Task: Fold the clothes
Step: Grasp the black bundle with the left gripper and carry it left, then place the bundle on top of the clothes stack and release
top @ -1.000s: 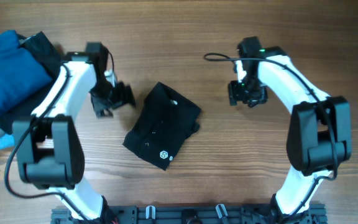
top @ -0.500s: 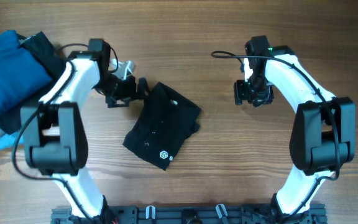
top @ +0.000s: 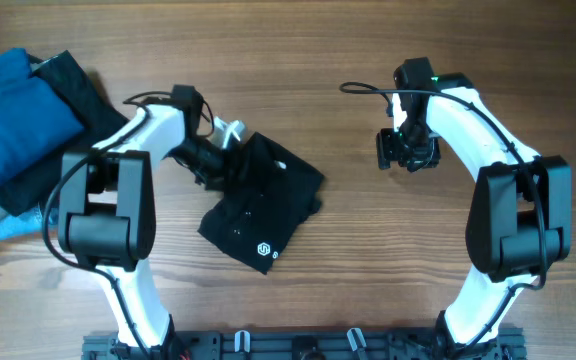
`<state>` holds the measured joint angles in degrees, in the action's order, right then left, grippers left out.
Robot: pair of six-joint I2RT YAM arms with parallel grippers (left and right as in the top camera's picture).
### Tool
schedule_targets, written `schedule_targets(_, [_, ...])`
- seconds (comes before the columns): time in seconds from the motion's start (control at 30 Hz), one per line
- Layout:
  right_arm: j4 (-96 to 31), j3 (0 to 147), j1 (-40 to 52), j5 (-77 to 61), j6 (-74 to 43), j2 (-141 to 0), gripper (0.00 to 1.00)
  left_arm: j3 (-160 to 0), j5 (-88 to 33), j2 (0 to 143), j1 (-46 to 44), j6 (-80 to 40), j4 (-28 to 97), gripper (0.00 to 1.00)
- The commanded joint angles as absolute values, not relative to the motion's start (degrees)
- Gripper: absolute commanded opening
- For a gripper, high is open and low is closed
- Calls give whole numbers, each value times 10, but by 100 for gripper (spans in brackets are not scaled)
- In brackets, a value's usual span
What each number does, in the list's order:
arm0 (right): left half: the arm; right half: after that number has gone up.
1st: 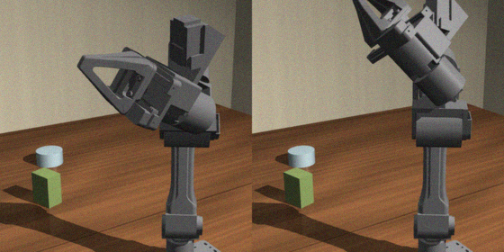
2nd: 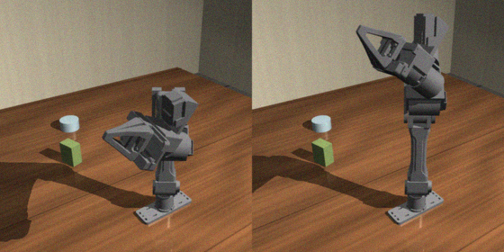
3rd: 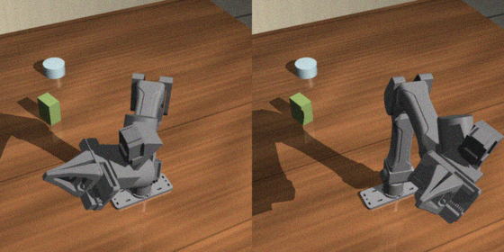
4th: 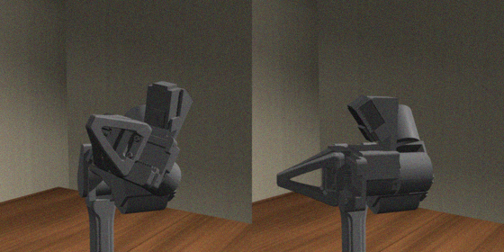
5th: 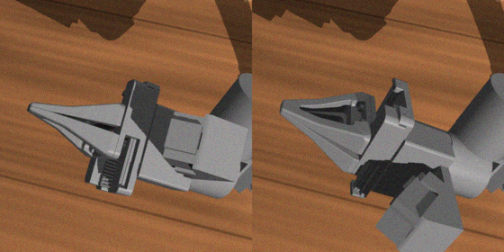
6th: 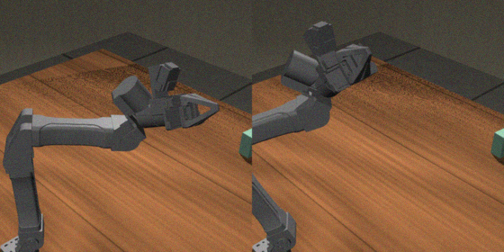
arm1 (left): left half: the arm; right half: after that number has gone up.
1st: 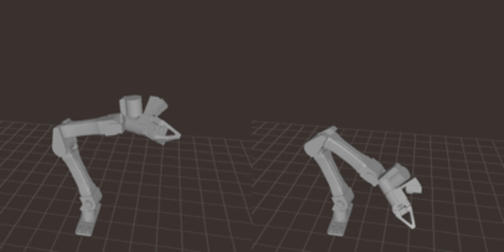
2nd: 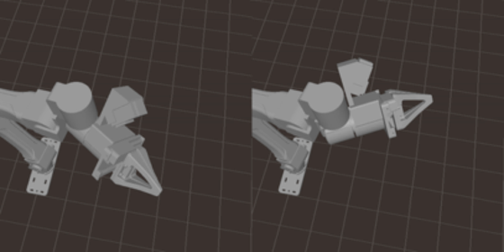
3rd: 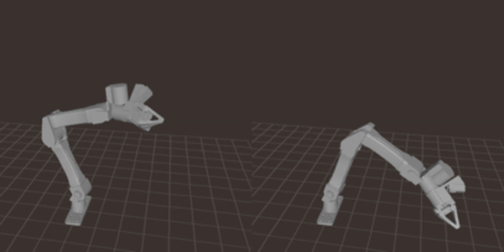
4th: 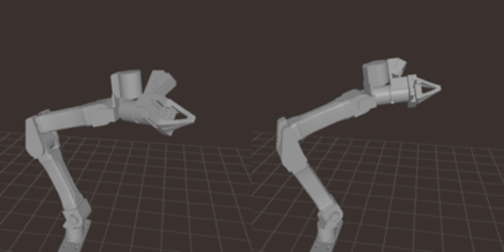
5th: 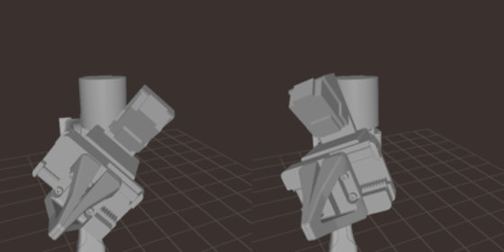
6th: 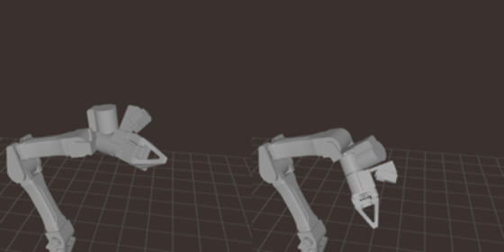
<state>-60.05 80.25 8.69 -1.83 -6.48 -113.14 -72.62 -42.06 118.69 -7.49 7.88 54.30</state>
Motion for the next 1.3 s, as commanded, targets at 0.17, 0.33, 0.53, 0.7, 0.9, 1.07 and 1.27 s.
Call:
schedule_targets(0.17, [-603, 801, 87, -8, -75, -1120, 64, -697, -385, 1224, -88, 90, 541, 4])
schedule_targets(0.33, [-603, 801, 87, -8, -75, -1120, 64, -723, -383, 1212, -76, 87, 549, 4])
schedule_targets(0.53, [-607, 801, 87, 8, -75, -1120, 64, -833, -333, 1161, -14, 33, 566, 4])
schedule_targets(0.7, [-613, 801, 87, 20, -75, -1120, 64, -913, -303, 1113, 41, 3, 561, 4])
schedule_targets(0.9, [-613, 801, 87, 19, -75, -1120, 64, -984, -285, 1069, 127, -11, 541, 4])
schedule_targets(1.07, [-613, 801, 87, 20, -75, -1120, 64, -1012, -269, 1049, 203, -49, 503, 4])
schedule_targets(1.27, [-615, 801, 87, 19, -75, -1120, 64, -1012, -261, 1044, 305, -69, 457, 4])
